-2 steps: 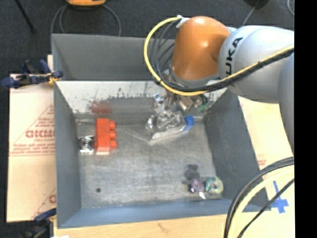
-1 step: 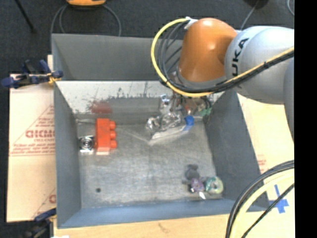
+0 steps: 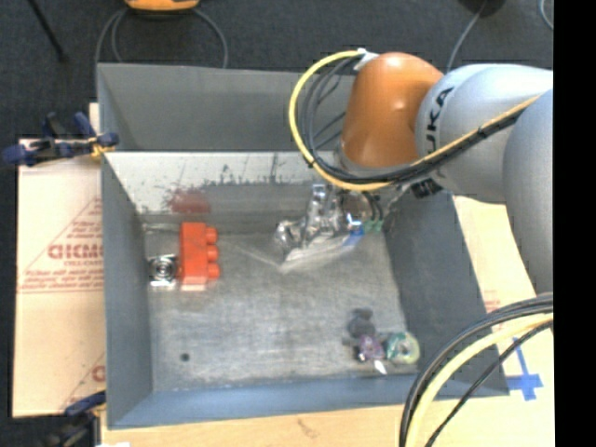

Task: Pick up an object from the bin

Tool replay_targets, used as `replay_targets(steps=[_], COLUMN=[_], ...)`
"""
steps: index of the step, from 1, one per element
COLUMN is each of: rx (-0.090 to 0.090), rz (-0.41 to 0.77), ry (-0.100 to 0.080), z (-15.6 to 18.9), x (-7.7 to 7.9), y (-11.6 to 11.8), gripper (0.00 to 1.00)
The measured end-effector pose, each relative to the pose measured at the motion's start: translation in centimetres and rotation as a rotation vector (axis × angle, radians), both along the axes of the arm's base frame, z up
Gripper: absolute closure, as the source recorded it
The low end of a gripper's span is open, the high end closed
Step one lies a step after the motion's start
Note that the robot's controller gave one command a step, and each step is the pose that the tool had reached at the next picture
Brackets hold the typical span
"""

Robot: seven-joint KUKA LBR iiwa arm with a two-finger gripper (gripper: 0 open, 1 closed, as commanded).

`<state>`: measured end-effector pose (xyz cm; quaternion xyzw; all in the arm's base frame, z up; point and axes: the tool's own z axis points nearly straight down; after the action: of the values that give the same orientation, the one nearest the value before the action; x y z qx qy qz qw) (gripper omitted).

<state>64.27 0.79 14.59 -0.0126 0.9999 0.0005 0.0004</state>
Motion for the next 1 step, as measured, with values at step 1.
replay_targets(steps=[1], rx=[-0.001], rz=[0.002], ry=[-0.002], z=[0.13], x=[0.06], y=[0.01], gripper=[0.00])
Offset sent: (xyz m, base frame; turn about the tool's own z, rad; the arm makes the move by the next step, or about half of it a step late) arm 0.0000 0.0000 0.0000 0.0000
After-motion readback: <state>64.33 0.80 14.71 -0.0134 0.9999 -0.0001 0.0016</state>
